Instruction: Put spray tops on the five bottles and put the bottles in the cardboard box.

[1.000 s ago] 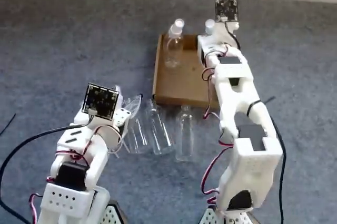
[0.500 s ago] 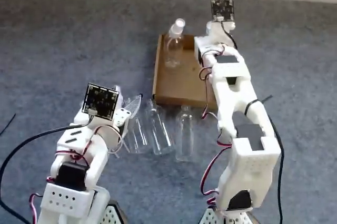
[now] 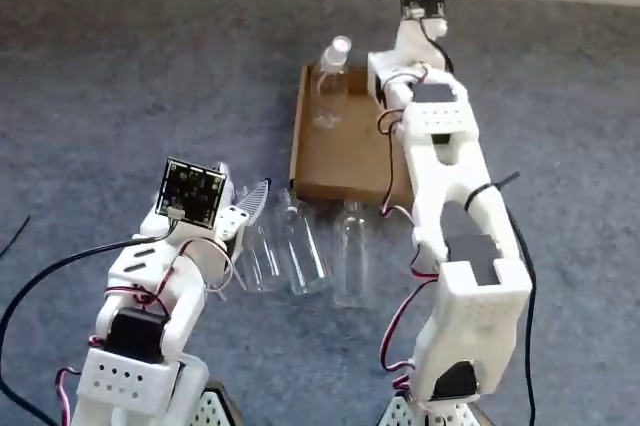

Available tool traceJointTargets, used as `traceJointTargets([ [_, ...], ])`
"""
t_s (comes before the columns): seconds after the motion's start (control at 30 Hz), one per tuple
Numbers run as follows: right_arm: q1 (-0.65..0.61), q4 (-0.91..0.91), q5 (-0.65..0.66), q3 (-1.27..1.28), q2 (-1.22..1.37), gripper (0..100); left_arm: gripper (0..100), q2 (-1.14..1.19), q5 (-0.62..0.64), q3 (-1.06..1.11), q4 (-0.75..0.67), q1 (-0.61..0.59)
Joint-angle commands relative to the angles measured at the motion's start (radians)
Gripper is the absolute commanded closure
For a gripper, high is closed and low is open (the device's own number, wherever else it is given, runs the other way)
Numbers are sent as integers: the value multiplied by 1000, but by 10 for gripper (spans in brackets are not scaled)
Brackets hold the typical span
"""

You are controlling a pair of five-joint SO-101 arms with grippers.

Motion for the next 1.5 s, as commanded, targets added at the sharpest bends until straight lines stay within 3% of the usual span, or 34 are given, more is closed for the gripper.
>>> traceJointTargets([
  [0.0, -12, 79, -6, -148, -24, 687, 787, -2, 2, -7, -23, -13],
  [0.1, -5, 211, -6, -288, -24, 687, 787, -2, 2, -7, -23, -15],
  [0.27, 1, 615, -11, -579, -22, 690, 787, -2, 2, -7, -23, -15],
  [0.37, -1, 862, -11, -716, -21, 745, 787, -2, 2, -7, -23, -15],
  [0.47, 1, 1055, -5, -812, -21, 793, 787, -2, 2, -7, -23, -15],
  [0.57, -1, 1227, 0, -900, -24, 776, 787, -2, 2, -5, -23, -15],
  [0.63, -8, 1230, -2, -938, -44, 771, 787, -2, 2, -5, -23, -15],
  [0.73, -15, 1230, -9, -779, -127, 803, 787, -2, 2, -5, -23, -16],
  [0.9, -162, 1202, 0, -188, -412, 820, 787, -2, 2, -5, -26, -24],
  [1.13, -288, 843, -84, 507, -687, 767, 787, -2, 2, -5, -26, -30],
  [1.47, -291, 565, -138, 823, -697, 767, 787, -2, 2, -5, -26, -30],
])
